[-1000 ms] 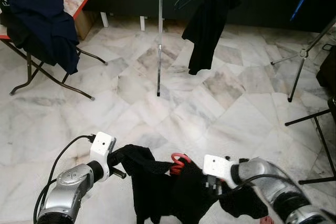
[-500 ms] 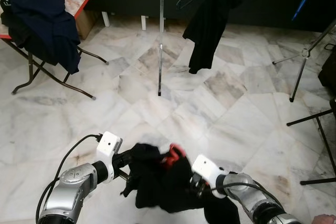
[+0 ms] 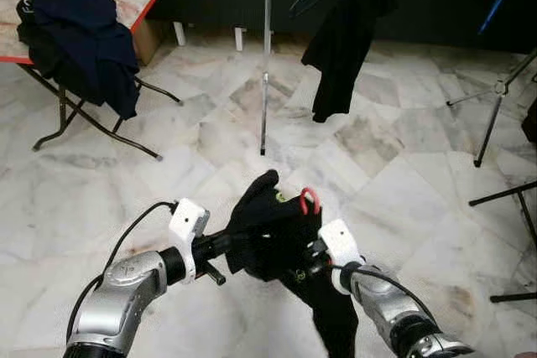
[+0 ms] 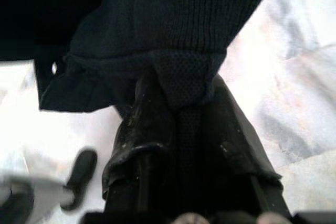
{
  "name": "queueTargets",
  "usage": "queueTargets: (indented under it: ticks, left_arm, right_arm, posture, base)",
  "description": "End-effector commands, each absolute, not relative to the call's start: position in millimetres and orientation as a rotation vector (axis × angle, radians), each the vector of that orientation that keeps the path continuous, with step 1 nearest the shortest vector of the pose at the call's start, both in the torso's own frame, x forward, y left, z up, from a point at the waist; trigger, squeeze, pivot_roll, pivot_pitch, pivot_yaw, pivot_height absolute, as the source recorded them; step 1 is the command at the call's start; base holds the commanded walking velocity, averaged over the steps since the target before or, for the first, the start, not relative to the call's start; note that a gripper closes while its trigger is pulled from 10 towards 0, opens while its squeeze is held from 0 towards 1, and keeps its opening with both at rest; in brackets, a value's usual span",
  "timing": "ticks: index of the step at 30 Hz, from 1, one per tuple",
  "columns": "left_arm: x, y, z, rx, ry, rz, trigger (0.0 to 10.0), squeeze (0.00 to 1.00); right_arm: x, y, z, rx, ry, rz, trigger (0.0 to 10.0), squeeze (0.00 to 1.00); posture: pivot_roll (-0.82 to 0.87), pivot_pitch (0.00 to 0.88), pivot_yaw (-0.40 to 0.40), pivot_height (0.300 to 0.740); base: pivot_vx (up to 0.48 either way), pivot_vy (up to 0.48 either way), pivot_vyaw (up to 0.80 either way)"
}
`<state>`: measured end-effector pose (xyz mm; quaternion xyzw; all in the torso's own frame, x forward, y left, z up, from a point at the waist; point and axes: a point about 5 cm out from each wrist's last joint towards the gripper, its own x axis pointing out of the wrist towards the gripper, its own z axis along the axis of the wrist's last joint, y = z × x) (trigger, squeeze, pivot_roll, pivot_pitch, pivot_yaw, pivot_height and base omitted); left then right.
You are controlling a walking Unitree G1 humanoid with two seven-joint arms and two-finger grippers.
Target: Hang hanger
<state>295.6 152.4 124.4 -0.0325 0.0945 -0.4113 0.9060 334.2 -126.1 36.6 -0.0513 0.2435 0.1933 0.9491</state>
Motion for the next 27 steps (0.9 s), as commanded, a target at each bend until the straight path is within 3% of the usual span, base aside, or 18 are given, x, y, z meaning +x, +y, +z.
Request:
queueTargets:
  ticks: [1, 6, 9, 15, 17, 27]
  left_arm:
    - [292, 148, 127, -0.067, 0.186, -0.884, 10.0, 0.00]
    - [298, 146, 142, -0.075, 0.113, -0.843, 10.0, 0.00]
    - [308, 152, 147, -0.033, 0.084, -0.735, 10.0, 0.00]
    - [329, 173, 155, -0.045, 0.013, -0.461, 10.0, 0.00]
    - [329, 175, 159, -0.060, -0.006, -0.459, 10.0, 0.00]
    - [328, 171, 156, -0.049, -0.001, -0.467, 10.0, 0.00]
  right_arm:
    - [335, -133, 37, -0.040, 0.496, 0.321, 0.0, 0.00]
    - [330, -126, 29, -0.101, 0.563, 0.374, 0.0, 0.00]
    - [332, -126, 32, -0.113, 0.541, 0.384, 0.0, 0.00]
    - [324, -119, 28, -0.169, 0.582, 0.608, 0.0, 0.00]
    - [318, -120, 24, -0.214, 0.617, 0.729, 0.0, 0.00]
    - [314, -124, 26, -0.217, 0.628, 0.857, 0.0, 0.00]
  posture:
    - [0.08, 0.179, 0.000, 0.740]
    - [0.09, 0.184, -0.001, 0.740]
    - [0.09, 0.186, -0.001, 0.740]
    - [0.08, 0.193, 0.001, 0.740]
    - [0.08, 0.195, 0.000, 0.740]
    - [0.08, 0.200, 0.000, 0.740]
  base:
    - [0.000, 0.000, 0.00]
    - [0.000, 0.000, 0.00]
    - [0.000, 0.000, 0.00]
    - [0.000, 0.000, 0.00]
    - [0.000, 0.000, 0.00]
    - [0.000, 0.000, 0.00]
